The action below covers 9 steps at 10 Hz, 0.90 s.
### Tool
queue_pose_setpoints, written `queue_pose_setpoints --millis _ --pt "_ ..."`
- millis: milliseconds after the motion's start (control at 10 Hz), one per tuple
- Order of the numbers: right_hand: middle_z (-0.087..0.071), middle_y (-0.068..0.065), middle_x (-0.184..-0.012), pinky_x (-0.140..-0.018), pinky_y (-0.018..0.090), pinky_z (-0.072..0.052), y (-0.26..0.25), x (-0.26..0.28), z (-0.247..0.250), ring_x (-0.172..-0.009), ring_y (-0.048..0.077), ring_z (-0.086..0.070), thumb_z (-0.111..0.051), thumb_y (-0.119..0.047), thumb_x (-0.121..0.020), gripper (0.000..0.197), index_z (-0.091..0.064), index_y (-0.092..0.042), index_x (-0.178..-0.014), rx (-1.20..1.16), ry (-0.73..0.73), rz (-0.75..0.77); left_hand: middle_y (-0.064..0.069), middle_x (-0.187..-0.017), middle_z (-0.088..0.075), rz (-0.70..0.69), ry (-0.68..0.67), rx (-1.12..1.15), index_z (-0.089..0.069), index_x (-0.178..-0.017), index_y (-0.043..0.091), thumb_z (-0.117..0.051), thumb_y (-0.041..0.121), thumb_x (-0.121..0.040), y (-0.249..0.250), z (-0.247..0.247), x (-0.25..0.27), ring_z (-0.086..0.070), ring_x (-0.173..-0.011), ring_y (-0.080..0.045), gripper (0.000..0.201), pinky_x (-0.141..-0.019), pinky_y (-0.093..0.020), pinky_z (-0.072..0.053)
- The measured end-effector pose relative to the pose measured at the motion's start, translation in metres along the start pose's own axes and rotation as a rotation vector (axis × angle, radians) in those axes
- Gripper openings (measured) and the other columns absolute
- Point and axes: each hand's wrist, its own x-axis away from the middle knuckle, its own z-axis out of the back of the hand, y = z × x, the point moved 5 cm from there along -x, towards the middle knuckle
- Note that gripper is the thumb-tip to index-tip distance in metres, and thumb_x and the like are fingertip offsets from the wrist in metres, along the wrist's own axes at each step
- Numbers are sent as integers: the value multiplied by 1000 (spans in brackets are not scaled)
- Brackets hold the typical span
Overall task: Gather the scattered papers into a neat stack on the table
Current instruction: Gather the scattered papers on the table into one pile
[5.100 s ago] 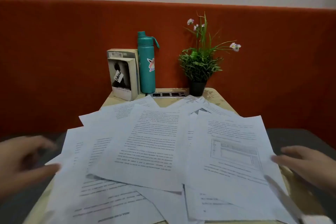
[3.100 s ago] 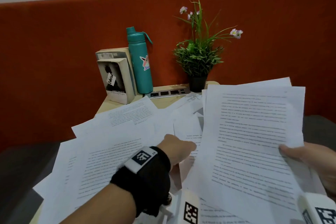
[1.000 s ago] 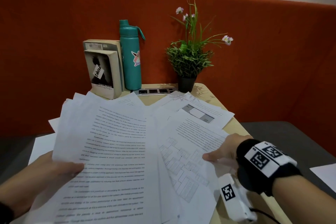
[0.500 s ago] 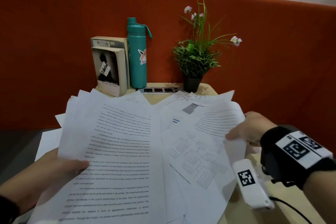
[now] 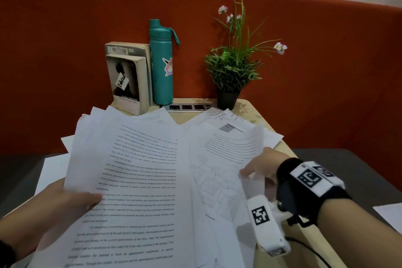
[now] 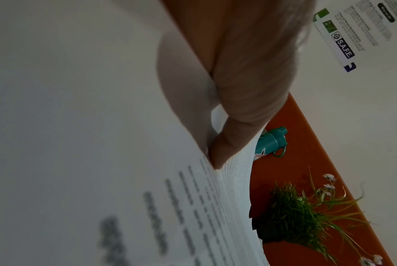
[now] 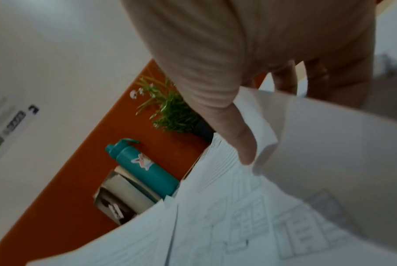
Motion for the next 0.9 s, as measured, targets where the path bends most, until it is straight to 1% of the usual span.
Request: queue_pose_setpoints --millis 100,200,300,400,500,600,700,800,900 --pt "-43 19 -146 -108 44 -41 -10 -3 -6 -133 35 -46 -79 -30 -76 103 -16 2 -150 57 67 -83 -24 -109 -73 22 22 -16 -64 -116 8 -93 46 -26 -1 2 -3 -69 -101 -45 102 -91 -63 -51" --pt "-46 13 -147 -108 33 -38 -21 -6 -7 -136 29 -44 -63 -48 -86 76 -40 -4 -144 223 86 -31 -25 -105 -74 42 40 -9 -63 -118 7 -87 32 -43 10 -5 4 -70 -98 -46 83 -90 -64 -51" --pt "-53 11 -144 -108 32 -41 -23 1 -7 -132 27 -50 -57 -43 -92 61 -50 -4 -138 237 30 -11 -24 -93 -77 145 16 26 -62 -117 7 -83 16 -46 26 -14 19 -70 -90 -50 75 -82 -60 -54" --pt "-55 11 -142 -105 31 -45 -23 3 -10 -129 26 -54 -56 -41 -93 57 -52 -4 -136 285 -13 17 -25 -98 -76 152 -34 106 -63 -115 8 -95 22 -18 26 -17 17 -71 -90 -51 103 -84 -62 -53" --pt "-61 6 -132 -81 26 -52 -16 -6 -12 -125 26 -57 -65 -32 -88 50 -58 -8 -131 56 -5 18 -25 -97 -77 145 -22 108 -64 -114 7 -92 19 -28 26 -17 19 -72 -88 -51 92 -85 -61 -52" --pt "-66 8 -118 -79 28 -53 -1 -23 2 -118 34 -61 -72 -15 -78 49 -63 -5 -125 -496 117 61 -27 -99 -76 135 -45 148 -63 -118 2 -77 -7 -49 32 -16 20 -72 -86 -50 71 -87 -62 -51" --pt "-70 15 -122 -97 55 -49 8 -20 -7 -107 38 -65 -80 -24 -66 57 -66 -16 -121 -742 -8 57 -27 -97 -76 119 9 204 -62 -119 -2 -71 -3 -55 32 -13 23 -74 -82 -47 65 -83 -54 -53" --pt "-72 25 -103 -79 48 -57 13 -8 -18 -83 35 -67 -70 -11 -84 32 -64 0 -114 -676 -185 75 -27 -105 -75 87 25 257 -63 -121 0 -68 4 -58 39 -17 27 -71 -94 -48 63 -93 -60 -49" --pt "-72 21 -102 -75 47 -56 13 -9 22 -83 33 -66 -58 -7 -93 25 -63 -2 -117 -737 85 249 -23 -97 -78 27 50 259 -67 -112 4 -71 8 -52 50 -19 34 -74 -83 -45 61 -82 -51 -54"
